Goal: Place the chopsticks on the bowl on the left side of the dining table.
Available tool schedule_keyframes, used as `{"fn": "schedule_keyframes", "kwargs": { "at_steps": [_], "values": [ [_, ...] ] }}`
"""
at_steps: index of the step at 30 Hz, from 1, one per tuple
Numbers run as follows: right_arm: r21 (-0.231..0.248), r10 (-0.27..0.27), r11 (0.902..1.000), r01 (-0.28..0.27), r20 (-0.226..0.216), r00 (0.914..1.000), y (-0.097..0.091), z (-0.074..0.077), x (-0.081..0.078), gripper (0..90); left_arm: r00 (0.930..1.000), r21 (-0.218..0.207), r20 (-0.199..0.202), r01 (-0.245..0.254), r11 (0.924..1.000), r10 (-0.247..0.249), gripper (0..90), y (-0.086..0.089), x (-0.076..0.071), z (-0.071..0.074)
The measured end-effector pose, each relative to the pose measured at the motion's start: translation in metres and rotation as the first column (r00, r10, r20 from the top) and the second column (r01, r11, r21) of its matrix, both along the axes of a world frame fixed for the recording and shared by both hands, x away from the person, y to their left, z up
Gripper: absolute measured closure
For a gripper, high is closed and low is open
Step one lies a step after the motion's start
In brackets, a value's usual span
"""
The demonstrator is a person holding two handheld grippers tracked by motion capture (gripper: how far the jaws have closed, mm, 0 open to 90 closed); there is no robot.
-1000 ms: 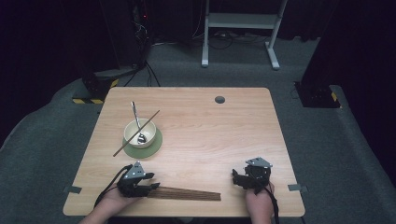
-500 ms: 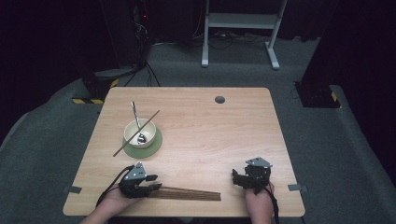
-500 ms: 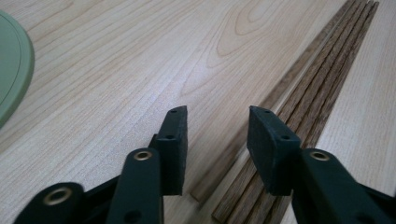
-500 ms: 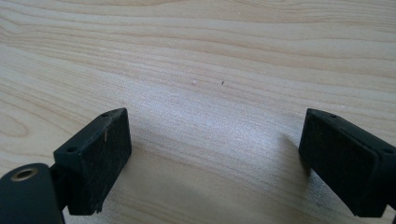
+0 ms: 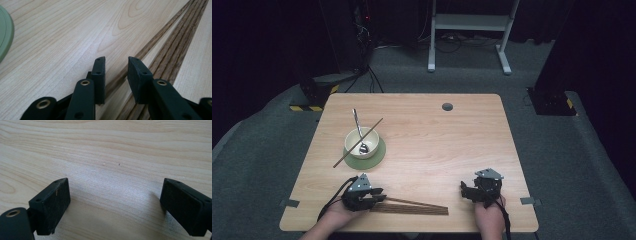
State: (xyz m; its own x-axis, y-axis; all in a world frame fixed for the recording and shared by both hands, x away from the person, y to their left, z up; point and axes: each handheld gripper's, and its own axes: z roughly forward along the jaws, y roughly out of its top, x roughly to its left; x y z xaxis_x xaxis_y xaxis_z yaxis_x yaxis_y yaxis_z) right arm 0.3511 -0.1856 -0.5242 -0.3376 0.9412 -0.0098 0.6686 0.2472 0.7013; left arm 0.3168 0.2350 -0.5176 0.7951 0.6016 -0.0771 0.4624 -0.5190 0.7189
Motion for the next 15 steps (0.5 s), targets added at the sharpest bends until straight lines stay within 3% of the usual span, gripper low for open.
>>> {"fn": "schedule_keyframes", "kwargs": {
  "at_steps": [15],
  "values": [
    [-0.001, -0.001, 1.0000, 0.001, 0.000, 1.0000, 0.0000, 0.0000, -0.0002, 9.2, 0.9995, 0.002, 0.031, 0.010, 0.9999, -0.010, 79.7, 0.0009, 0.0011, -0.0023]
  ]
}}
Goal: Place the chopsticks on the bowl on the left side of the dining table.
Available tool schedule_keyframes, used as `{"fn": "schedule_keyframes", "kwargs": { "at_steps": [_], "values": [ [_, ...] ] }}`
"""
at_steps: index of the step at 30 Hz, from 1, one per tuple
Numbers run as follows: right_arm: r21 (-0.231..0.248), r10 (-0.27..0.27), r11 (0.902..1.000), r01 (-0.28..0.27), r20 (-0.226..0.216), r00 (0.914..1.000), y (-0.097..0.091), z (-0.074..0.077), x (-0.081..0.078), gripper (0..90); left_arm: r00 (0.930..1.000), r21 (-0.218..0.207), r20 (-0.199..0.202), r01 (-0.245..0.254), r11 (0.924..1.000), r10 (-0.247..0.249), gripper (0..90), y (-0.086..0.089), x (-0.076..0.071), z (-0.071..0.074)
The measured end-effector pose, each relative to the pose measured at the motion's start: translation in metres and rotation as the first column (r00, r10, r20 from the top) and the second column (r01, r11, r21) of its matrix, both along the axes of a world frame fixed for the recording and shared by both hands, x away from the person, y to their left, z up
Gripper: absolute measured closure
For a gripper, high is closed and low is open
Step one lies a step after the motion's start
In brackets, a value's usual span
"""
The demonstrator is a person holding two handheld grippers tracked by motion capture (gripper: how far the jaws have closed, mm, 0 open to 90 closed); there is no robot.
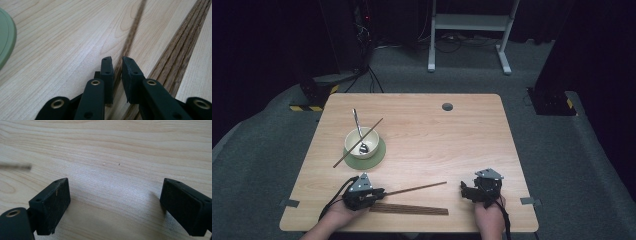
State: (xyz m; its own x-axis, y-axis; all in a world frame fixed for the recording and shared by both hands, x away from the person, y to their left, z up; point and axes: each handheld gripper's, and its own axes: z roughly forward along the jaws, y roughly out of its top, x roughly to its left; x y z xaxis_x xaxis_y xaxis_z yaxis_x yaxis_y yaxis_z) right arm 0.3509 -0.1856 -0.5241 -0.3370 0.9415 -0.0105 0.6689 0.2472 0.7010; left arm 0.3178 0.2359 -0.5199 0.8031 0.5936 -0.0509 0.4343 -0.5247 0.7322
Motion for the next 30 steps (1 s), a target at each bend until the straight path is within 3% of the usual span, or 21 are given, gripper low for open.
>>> {"fn": "schedule_keyframes", "kwargs": {
  "at_steps": [8, 11, 13, 15, 19, 22, 30],
  "values": [
    [0.001, 0.000, 1.0000, 0.000, 0.000, 1.0000, 0.000, 0.000, 0.000, 9.2, 0.9981, 0.001, 0.015, -0.059, 0.9982, 0.059, 82.0, 0.019, 0.000, -0.001],
    [0.001, 0.001, 1.0000, -0.001, 0.000, 1.0000, 0.000, 0.000, 0.000, 9.2, 0.9971, -0.009, 0.021, -0.073, 0.9973, 0.074, 75.5, 0.019, 0.001, -0.002],
    [0.000, 0.000, 1.0000, 0.000, 0.000, 1.0000, 0.000, 0.000, 0.000, 9.2, 0.9970, 0.009, 0.051, -0.059, 0.9982, 0.058, 69.5, 0.015, -0.001, -0.003],
    [0.000, 0.000, 1.0000, 0.000, 0.000, 1.0000, 0.000, 0.000, 0.000, 9.1, 0.9960, 0.016, 0.056, -0.071, 0.9974, 0.070, 66.8, 0.011, -0.002, -0.003],
    [0.000, 0.000, 1.0000, 0.000, 0.000, 1.0000, 0.000, 0.000, 0.000, 9.1, 0.9934, 0.006, 0.060, -0.098, 0.9951, 0.098, 74.8, 0.010, -0.001, -0.003],
    [0.000, 0.000, 1.0000, 0.000, -0.001, 1.0000, 0.000, 0.000, 0.000, 9.1, 0.9954, -0.003, 0.043, -0.086, 0.9963, 0.086, 82.4, 0.010, 0.002, -0.003],
    [-0.001, -0.003, 1.0000, 0.003, 0.000, 1.0000, 0.000, 0.000, -0.001, 9.1, 0.9972, 0.000, 0.028, -0.069, 0.9976, 0.069, 83.7, 0.012, 0.004, -0.001]
  ]
}}
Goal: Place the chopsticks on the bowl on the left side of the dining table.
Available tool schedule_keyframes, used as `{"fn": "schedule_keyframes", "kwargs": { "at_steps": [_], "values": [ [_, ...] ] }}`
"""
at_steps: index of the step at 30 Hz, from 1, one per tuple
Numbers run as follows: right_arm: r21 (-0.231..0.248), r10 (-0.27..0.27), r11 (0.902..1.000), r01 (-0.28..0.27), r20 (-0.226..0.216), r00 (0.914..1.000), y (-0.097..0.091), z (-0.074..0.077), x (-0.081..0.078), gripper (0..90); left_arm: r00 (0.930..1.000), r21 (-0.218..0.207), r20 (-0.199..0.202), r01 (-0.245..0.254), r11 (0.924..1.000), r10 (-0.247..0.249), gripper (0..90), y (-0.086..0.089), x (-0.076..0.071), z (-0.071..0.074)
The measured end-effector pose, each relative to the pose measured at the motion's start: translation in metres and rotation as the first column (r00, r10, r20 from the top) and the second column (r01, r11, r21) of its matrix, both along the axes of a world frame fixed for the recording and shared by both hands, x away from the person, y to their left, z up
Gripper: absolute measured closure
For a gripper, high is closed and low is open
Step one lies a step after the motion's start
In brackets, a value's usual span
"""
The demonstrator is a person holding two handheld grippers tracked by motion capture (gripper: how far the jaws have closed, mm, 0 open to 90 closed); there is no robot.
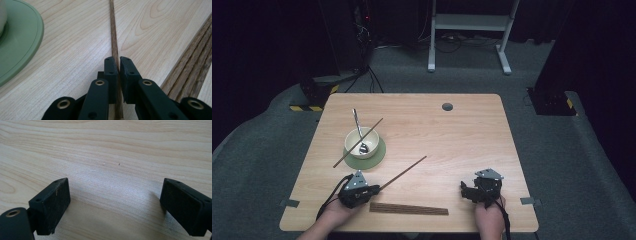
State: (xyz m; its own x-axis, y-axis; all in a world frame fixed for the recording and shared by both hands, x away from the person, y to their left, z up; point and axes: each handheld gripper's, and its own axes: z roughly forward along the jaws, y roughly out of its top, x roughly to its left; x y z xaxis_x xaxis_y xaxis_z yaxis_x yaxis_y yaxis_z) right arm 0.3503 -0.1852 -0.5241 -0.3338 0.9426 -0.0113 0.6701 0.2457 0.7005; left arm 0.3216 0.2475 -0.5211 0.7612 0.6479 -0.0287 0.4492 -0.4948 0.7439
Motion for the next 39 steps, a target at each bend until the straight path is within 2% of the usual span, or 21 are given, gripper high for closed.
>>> {"fn": "schedule_keyframes", "kwargs": {
  "at_steps": [1, 6, 9, 17, 27, 31, 37, 39],
  "values": [
    [0.000, 0.000, 1.0000, 0.000, 0.000, 1.0000, 0.000, 0.000, 0.000, 9.1, 0.9999, -0.013, 0.006, 0.012, 0.9999, -0.012, 83.8, 0.001, 0.000, 0.002],
    [0.001, 0.001, 1.0000, -0.001, 0.000, 1.0000, 0.000, 0.000, 0.000, 9.1, 0.9991, -0.059, 0.042, 0.004, 0.9983, -0.002, 83.9, 0.006, -0.001, 0.014],
    [0.001, 0.002, 1.0000, -0.002, 0.000, 1.0000, 0.000, 0.000, 0.000, 9.1, 0.9986, -0.102, 0.052, -0.002, 0.9948, 0.008, 83.9, 0.010, -0.001, 0.020],
    [0.001, 0.003, 1.0000, -0.003, 0.000, 1.0000, 0.000, 0.000, 0.000, 9.1, 0.9939, -0.148, 0.102, -0.026, 0.9887, 0.041, 83.9, 0.021, 0.000, 0.033],
    [0.001, 0.004, 1.0000, -0.004, 0.000, 1.0000, 0.000, 0.000, 0.001, 9.0, 0.9864, -0.198, 0.131, -0.072, 0.9775, 0.099, 83.9, 0.034, 0.003, 0.047],
    [0.000, 0.005, 1.0000, -0.005, 0.000, 1.0000, 0.000, 0.000, 0.001, 8.9, 0.9778, -0.229, 0.156, -0.102, 0.9681, 0.140, 83.9, 0.044, 0.006, 0.055],
    [0.001, 0.005, 1.0000, -0.005, 0.000, 1.0000, 0.000, 0.000, 0.001, 8.9, 0.9662, -0.260, 0.166, -0.150, 0.9540, 0.197, 84.0, 0.057, 0.009, 0.063],
    [0.001, 0.006, 1.0000, -0.006, 0.000, 1.0000, 0.000, 0.000, 0.001, 8.9, 0.9620, -0.258, 0.176, -0.160, 0.9529, 0.209, 83.9, 0.061, 0.009, 0.065]
  ]
}}
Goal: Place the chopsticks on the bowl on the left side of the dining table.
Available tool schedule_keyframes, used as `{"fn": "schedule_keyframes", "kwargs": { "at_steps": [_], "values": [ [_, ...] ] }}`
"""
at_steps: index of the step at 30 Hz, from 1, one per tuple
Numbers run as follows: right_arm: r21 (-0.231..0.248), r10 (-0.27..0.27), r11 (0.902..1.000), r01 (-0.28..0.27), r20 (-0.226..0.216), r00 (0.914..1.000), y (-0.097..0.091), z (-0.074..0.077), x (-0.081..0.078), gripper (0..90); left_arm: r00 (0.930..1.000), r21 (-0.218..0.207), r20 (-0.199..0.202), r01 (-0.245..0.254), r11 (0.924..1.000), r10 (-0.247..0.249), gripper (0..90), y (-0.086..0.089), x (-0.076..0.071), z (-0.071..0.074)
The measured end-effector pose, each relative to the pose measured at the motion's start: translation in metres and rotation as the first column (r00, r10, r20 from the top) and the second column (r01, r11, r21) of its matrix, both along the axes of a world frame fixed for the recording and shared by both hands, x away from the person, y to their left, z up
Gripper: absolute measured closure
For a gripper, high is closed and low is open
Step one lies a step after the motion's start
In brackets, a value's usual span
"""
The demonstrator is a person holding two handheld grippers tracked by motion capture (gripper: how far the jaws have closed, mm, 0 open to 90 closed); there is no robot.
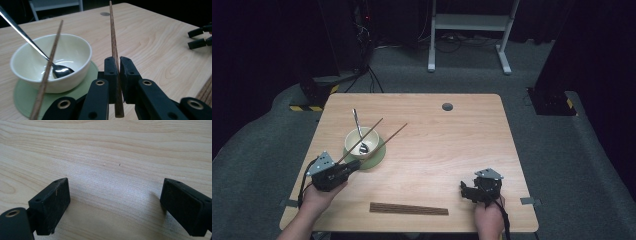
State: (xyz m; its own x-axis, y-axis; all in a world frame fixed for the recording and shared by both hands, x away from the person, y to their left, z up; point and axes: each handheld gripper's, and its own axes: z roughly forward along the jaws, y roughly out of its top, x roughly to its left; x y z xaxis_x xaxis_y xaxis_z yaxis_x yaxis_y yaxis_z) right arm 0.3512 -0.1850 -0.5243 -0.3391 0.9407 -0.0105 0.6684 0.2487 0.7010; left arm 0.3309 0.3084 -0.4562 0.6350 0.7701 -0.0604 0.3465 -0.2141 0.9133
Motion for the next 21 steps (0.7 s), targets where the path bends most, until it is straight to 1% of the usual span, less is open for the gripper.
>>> {"fn": "schedule_keyframes", "kwargs": {
  "at_steps": [2, 5, 6, 8, 12, 15, 19, 21],
  "values": [
    [0.000, 0.000, 1.0000, 0.000, 0.000, 1.0000, 0.000, 0.000, 0.000, 8.9, 0.9999, 0.000, 0.002, -0.015, 0.9999, 0.015, 84.0, 0.004, 0.002, 0.002],
    [0.000, 0.002, 1.0000, -0.002, 0.001, 1.0000, 0.000, 0.000, 0.000, 8.9, 0.9991, -0.001, -0.005, -0.043, 0.9991, 0.043, 84.0, 0.009, 0.005, 0.002],
    [-0.001, 0.004, 1.0000, -0.004, 0.002, 1.0000, 0.000, 0.000, 0.000, 8.9, 0.9987, 0.008, -0.003, -0.051, 0.9986, 0.051, 84.0, 0.010, 0.005, 0.002],
    [-0.001, 0.004, 1.0000, -0.004, 0.002, 1.0000, 0.000, 0.000, 0.000, 8.9, 0.9975, 0.012, -0.009, -0.070, 0.9975, 0.070, 84.0, 0.012, 0.007, 0.002],
    [-0.001, 0.005, 1.0000, -0.005, 0.002, 1.0000, 0.000, 0.000, 0.001, 8.9, 0.9938, 0.041, -0.017, -0.109, 0.9932, 0.110, 84.0, 0.015, 0.011, 0.000],
    [-0.001, 0.006, 1.0000, -0.006, 0.000, 1.0000, 0.000, 0.000, 0.001, 8.9, 0.9915, 0.054, -0.025, -0.126, 0.9905, 0.128, 84.0, 0.019, 0.014, -0.003],
    [-0.001, 0.006, 1.0000, -0.006, 0.000, 1.0000, 0.000, 0.000, 0.001, 8.9, 0.9872, 0.060, -0.039, -0.152, 0.9865, 0.155, 84.0, 0.023, 0.017, -0.006],
    [-0.001, 0.007, 1.0000, -0.007, 0.000, 1.0000, 0.001, 0.000, 0.001, 8.9, 0.9869, 0.063, -0.043, -0.153, 0.9862, 0.156, 84.0, 0.024, 0.019, -0.008]
  ]
}}
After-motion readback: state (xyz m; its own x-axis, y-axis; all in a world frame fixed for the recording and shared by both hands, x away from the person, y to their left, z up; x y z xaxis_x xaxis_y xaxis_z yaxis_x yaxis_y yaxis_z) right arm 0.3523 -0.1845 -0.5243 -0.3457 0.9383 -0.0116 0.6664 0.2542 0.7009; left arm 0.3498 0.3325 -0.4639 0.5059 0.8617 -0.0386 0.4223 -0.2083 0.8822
